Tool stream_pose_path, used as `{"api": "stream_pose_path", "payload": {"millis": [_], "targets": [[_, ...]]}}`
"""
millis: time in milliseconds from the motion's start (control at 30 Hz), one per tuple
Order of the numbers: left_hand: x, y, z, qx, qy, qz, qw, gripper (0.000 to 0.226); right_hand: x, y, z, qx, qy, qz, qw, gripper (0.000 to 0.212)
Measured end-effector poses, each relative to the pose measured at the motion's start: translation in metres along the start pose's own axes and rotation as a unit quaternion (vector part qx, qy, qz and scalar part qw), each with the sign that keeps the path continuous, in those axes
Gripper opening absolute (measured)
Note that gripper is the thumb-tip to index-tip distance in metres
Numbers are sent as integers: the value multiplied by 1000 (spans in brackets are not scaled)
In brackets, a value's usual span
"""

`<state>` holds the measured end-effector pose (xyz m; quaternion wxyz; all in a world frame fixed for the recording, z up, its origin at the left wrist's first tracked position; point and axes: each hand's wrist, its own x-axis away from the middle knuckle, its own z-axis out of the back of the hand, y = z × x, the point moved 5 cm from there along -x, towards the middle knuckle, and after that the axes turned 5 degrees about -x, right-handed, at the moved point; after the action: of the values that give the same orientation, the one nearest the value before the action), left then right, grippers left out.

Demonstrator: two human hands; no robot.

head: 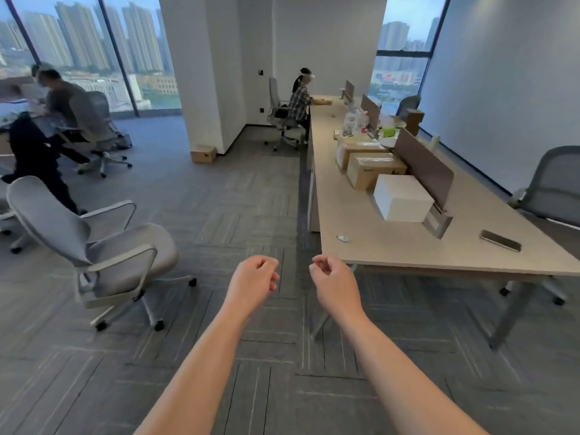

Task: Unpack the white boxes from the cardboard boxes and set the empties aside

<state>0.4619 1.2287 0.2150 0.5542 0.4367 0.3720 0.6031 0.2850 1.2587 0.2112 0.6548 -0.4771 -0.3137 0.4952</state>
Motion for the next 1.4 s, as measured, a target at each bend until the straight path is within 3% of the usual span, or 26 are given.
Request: {"api": "stream_pose_path", "payload": {"millis": [267,467,767,1000,1233,1400], "targets": [[-163,10,-34,-44,-78,-7,996,19,-151,29,-25,-13,47,-40,998,17],[-299,31,-56,-80,-74,3,994,24,-295,48,-56,-36,51,-50,997,15],[-478,61,-54,-101,-43,12,994,22,-485,24,-105,-14,0,-31,999,15],[-640,69,-69,-89,-70,3,994,25,-630,42,-124,10,42,-51,998,15],[-807,93,-131,-96,-193,-24,976,24,-770,62,-140,18,126,-105,986,21],[-851,113,-231,-127,-329,-44,935,24,-790,106,-93,52,241,-187,951,21]]}}
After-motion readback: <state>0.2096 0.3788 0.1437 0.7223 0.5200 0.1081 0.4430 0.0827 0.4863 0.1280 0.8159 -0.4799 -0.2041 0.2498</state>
